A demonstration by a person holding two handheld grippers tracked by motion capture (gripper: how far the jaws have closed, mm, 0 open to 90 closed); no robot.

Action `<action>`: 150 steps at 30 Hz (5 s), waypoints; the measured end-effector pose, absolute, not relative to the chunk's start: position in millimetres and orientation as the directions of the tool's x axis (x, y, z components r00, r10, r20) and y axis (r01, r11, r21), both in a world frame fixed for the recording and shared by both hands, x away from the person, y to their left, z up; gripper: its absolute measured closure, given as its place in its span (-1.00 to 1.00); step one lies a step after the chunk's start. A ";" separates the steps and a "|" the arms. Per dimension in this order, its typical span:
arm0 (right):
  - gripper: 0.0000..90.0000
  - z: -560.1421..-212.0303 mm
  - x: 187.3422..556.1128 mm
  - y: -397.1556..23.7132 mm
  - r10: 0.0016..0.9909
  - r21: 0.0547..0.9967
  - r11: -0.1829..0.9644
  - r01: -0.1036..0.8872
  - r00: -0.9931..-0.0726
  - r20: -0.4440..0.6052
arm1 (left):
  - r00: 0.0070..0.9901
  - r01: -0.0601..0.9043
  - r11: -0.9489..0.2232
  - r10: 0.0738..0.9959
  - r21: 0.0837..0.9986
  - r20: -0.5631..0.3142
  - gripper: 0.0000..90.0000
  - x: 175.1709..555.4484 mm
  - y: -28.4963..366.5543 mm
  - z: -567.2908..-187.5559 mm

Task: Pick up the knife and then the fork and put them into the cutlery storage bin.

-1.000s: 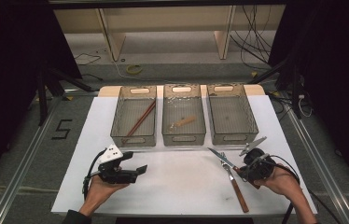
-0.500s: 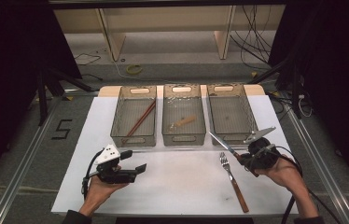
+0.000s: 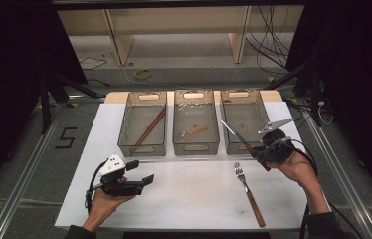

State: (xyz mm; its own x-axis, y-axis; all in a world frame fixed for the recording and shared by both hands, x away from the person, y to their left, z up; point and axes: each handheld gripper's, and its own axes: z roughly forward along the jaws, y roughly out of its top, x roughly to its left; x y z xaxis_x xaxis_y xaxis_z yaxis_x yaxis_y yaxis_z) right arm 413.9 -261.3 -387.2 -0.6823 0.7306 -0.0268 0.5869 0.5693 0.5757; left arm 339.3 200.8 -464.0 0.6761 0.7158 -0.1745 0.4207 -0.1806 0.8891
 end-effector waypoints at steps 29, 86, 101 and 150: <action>0.72 -363.6 484.7 -245.2 0.821 0.622 0.449 0.642 -0.572 -0.003 | 0.672 0.404 -0.161 0.720 0.901 -0.172 -0.58 337.0 202.6 -464.1; 0.52 -399.2 521.4 -239.3 0.877 0.557 0.337 0.759 -0.469 0.108 | 0.675 0.404 -0.167 0.719 0.900 -0.169 -0.58 337.8 201.4 -465.5; 0.02 -375.3 471.9 -224.9 0.815 0.616 0.437 0.656 -0.578 0.038 | 0.676 0.405 -0.175 0.718 0.898 -0.165 -0.58 338.0 201.1 -466.1; -0.04 -434.8 356.0 -230.2 0.720 0.382 0.633 0.673 -0.693 0.027 | 0.682 0.397 -0.175 0.714 0.901 -0.162 -0.59 337.0 201.7 -465.5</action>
State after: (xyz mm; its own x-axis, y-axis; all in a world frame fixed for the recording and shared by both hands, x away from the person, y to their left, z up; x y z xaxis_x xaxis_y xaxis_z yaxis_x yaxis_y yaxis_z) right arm 356.0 -230.2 -434.8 -0.6930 0.7204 0.0269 0.6732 0.6333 0.3817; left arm 337.0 201.7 -465.5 0.6816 0.7136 -0.1622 0.3971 -0.1746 0.9010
